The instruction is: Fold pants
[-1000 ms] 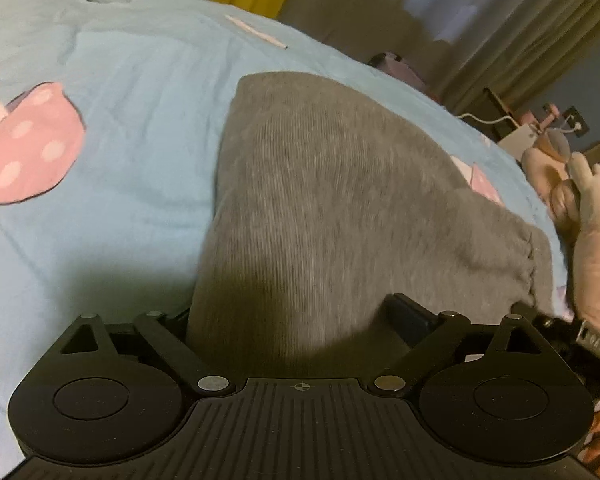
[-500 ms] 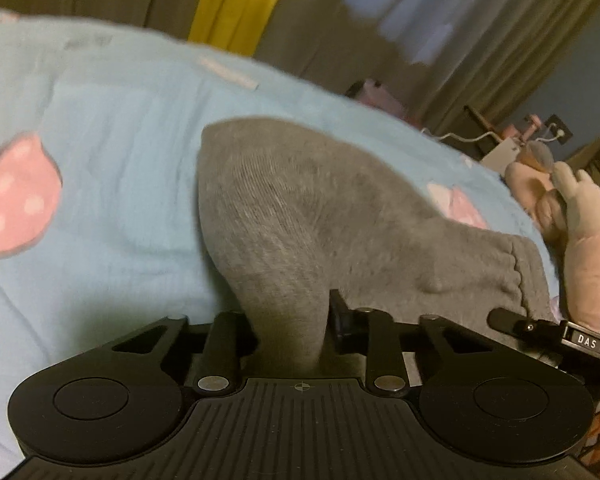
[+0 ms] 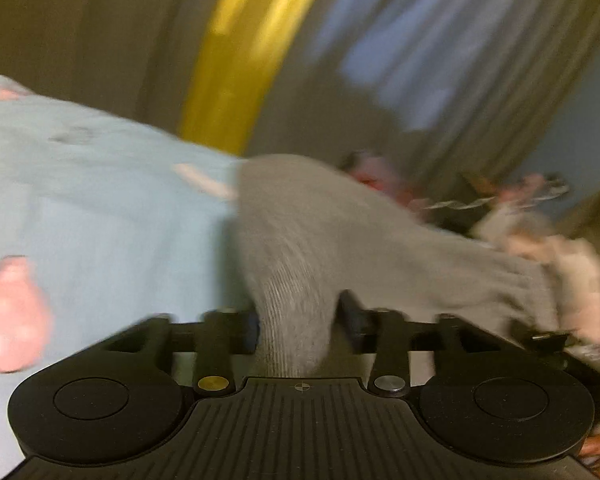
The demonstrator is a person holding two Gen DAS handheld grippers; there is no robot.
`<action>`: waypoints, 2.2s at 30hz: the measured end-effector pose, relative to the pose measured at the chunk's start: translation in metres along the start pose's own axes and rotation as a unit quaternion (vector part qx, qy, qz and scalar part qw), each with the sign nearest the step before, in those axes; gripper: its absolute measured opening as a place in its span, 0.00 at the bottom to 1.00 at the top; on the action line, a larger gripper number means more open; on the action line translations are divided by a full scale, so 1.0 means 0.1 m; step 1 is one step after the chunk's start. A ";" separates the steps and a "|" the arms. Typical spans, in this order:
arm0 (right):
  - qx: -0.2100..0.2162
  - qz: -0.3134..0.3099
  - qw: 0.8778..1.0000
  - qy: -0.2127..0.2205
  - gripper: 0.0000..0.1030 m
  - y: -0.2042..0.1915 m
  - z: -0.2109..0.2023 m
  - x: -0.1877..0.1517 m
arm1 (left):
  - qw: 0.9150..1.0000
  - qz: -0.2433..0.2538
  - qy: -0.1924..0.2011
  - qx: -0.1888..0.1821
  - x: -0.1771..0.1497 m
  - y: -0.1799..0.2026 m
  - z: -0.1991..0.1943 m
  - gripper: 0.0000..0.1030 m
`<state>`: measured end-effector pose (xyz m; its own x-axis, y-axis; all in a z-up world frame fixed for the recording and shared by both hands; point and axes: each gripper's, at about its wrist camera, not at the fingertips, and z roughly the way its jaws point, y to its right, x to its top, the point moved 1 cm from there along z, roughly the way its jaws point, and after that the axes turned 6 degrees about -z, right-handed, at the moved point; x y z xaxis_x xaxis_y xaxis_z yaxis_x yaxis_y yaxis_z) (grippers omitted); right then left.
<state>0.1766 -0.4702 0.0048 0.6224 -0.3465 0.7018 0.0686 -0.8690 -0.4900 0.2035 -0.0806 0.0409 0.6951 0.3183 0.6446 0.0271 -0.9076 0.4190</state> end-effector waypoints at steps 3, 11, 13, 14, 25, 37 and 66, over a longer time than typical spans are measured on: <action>-0.110 -0.034 0.993 0.004 0.96 0.04 -0.10 0.04 | 0.997 0.059 -0.011 0.042 -0.11 -0.04 -0.06 0.56; -0.114 -0.072 0.987 -0.089 0.96 0.02 0.09 -0.63 | 0.990 0.082 -0.091 0.073 -0.86 -0.15 0.08 0.78; -0.133 -0.068 0.984 -0.097 0.96 0.08 0.10 -0.79 | 0.987 0.100 -0.088 0.088 -0.96 -0.18 0.09 0.80; -0.146 -0.050 0.983 -0.103 0.96 0.12 0.08 -0.84 | 0.987 0.107 -0.085 0.090 -0.96 -0.16 0.05 0.80; -0.142 -0.049 0.988 -0.046 0.96 0.06 -0.42 -0.91 | 0.988 0.087 -0.088 0.088 -1.31 -0.17 -0.45 0.89; -0.038 0.172 0.984 -0.027 0.69 0.31 -0.11 -0.59 | 0.987 -0.039 0.009 0.155 -1.19 -0.47 -0.82 0.92; -0.144 -0.050 0.987 0.045 0.41 -0.47 -0.34 -0.46 | 0.990 -0.060 -0.014 0.123 -1.24 -0.57 -0.67 0.92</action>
<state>0.1183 -0.4252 0.0133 0.5516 -0.2721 0.7884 -0.1058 -0.9605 -0.2575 0.0676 -0.0503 -0.0199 0.6956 0.4227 0.5809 0.2823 -0.9044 0.3199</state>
